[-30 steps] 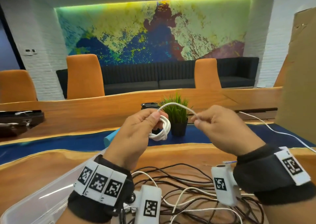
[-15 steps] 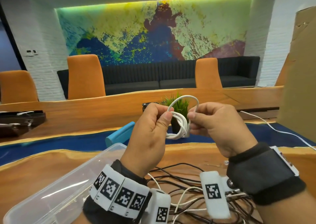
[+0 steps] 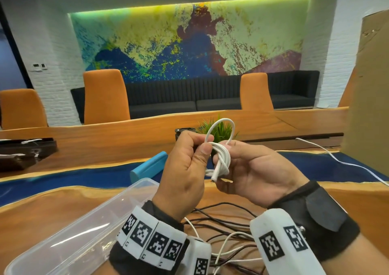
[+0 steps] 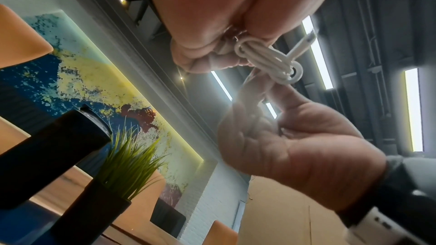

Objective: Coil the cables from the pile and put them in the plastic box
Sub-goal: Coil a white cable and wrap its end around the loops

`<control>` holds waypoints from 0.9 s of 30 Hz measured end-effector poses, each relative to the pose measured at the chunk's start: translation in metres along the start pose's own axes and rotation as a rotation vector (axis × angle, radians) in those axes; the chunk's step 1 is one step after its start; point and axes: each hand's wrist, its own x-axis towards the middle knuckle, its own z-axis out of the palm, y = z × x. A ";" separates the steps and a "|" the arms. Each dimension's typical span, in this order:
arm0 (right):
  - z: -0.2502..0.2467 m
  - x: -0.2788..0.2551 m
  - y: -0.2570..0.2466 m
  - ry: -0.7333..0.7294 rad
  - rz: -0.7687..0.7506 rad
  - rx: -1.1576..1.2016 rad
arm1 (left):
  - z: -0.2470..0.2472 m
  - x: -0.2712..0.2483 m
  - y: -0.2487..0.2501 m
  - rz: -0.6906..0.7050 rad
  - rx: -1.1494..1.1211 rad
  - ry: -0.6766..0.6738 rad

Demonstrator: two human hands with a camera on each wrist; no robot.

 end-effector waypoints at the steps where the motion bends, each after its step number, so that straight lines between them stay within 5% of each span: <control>1: -0.001 0.000 0.000 -0.024 0.013 -0.016 | -0.001 0.001 0.000 0.017 0.016 0.017; 9: 0.012 -0.009 0.001 -0.291 0.037 -0.161 | -0.001 -0.001 0.005 0.090 0.052 0.082; 15: 0.012 -0.009 -0.006 -0.059 -0.086 -0.416 | -0.003 0.001 -0.002 0.080 0.147 0.151; 19: -0.003 -0.013 -0.022 0.235 -0.360 -0.851 | -0.021 0.010 -0.005 0.023 0.136 0.203; 22: -0.015 -0.014 -0.034 0.385 -0.604 -0.908 | -0.023 0.011 -0.002 -0.026 0.190 0.072; 27: -0.004 -0.014 -0.026 0.292 -0.853 -1.159 | -0.018 0.007 0.003 0.001 0.569 -0.263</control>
